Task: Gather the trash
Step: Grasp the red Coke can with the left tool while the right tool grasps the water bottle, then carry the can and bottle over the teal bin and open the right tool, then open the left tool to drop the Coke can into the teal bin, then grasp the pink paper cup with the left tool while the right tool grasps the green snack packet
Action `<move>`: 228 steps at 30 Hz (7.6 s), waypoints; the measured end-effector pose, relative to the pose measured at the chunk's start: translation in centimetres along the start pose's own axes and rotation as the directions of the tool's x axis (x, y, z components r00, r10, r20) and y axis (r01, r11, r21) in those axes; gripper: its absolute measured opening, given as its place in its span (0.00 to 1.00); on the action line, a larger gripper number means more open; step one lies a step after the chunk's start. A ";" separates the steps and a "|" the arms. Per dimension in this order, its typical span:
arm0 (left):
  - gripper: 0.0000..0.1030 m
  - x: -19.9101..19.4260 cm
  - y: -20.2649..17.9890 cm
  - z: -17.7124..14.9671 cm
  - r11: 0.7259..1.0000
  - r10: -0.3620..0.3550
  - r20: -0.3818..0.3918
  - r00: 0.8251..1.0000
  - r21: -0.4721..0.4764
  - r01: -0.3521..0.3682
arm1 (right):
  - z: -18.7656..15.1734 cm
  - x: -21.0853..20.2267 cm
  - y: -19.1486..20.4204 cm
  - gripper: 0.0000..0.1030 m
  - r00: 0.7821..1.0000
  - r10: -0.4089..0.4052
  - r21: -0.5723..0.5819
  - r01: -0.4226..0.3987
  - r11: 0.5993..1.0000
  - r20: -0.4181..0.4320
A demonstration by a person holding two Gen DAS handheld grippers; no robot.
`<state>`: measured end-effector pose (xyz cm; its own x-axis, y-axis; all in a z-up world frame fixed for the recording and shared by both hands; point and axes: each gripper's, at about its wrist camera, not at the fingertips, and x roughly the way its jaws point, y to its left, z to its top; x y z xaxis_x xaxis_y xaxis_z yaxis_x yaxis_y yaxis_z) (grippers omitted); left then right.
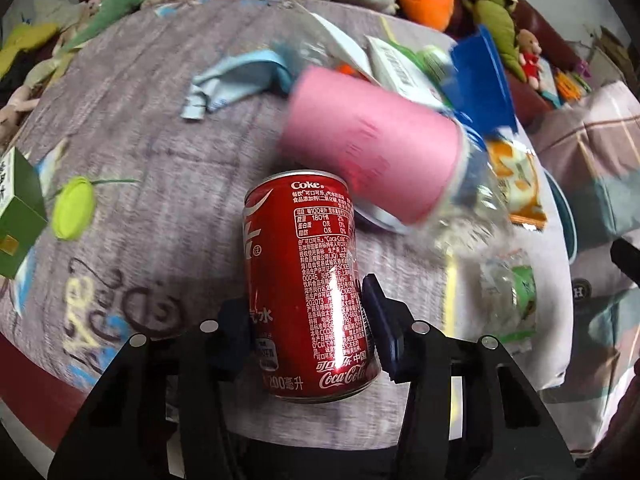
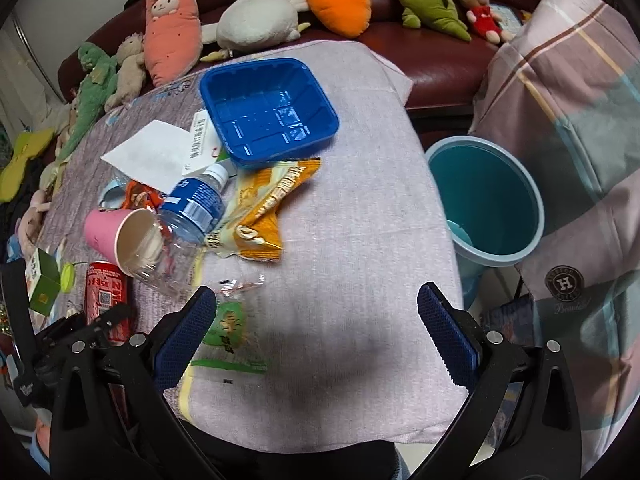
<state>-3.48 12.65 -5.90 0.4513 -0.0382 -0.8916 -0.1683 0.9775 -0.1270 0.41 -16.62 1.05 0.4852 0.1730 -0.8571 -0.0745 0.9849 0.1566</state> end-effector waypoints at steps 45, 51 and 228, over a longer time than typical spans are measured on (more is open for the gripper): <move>0.49 0.6 8.5 6.9 0.971 -0.067 0.198 0.978 -0.213 0.110 | 7.0 13.4 13.3 0.70 0.928 0.200 -0.044 -0.224 0.973 -0.315; 0.49 0.9 9.3 6.1 0.947 -0.016 0.262 0.965 -0.306 0.099 | 7.4 12.5 13.5 0.70 0.940 0.175 -0.073 -0.204 0.976 -0.292; 0.64 0.7 -0.4 2.9 0.828 -0.285 -0.134 0.949 0.464 0.315 | -2.0 8.6 7.2 0.83 0.919 0.062 -0.025 -0.077 0.997 -0.389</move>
<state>-0.53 12.82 -5.24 0.3587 -0.3431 -0.8681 0.4094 0.8936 -0.1840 2.30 -8.07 -6.17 0.1020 0.2244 -0.9691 -0.1332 0.9685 0.2102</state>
